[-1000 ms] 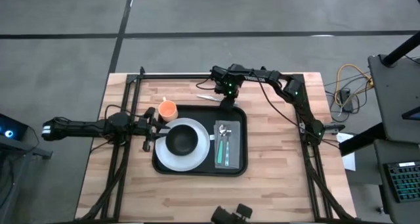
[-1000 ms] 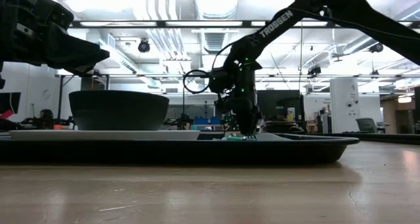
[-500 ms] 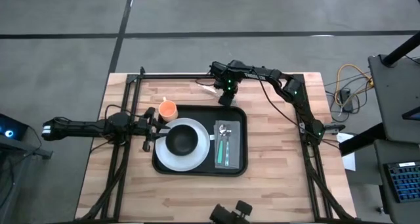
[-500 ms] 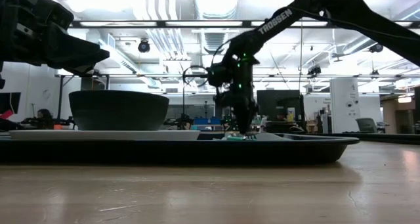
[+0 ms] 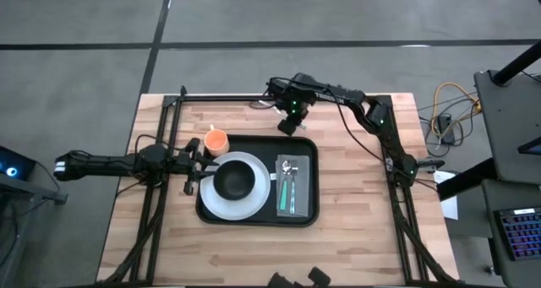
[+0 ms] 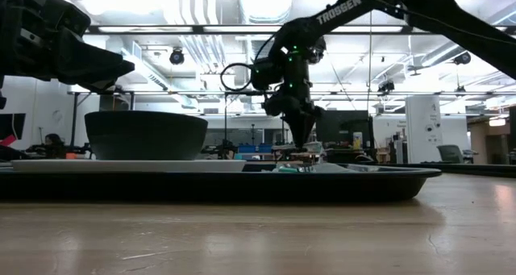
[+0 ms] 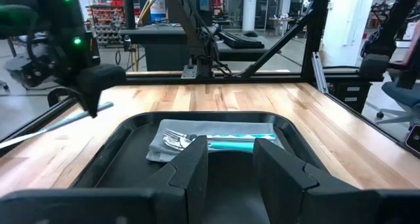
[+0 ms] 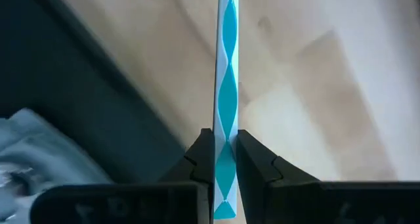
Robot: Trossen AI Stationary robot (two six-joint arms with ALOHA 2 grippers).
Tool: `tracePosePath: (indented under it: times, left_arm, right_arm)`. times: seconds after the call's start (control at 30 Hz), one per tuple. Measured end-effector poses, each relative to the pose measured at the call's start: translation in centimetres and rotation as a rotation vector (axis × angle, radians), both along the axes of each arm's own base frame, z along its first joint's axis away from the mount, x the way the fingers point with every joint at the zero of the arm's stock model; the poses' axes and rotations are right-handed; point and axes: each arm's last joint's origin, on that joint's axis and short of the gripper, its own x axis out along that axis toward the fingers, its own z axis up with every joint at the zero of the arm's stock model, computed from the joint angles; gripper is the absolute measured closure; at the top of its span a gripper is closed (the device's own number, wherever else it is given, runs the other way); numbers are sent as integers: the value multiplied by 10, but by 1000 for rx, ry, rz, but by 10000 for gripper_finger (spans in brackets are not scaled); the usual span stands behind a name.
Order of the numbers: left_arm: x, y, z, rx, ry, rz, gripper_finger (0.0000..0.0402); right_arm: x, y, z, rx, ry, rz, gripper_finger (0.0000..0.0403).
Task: Set up tray
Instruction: Put the blue knife on the gray tablecloth on the black table tray to the right of the blue fork
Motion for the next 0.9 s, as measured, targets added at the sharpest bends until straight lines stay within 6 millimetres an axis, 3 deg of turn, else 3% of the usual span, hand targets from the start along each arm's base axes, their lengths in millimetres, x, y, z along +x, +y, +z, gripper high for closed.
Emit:
tracePosePath:
  times: [0.43, 0.9]
  left_arm:
    - [0, 0, 0, 0, 0, 0, 297]
    - [0, 0, 0, 0, 5, 0, 297]
  right_arm:
    - [1, 88, 35, -10, -31, -217, 378]
    - [-16, 188, -3, -1, -48, -508, 378]
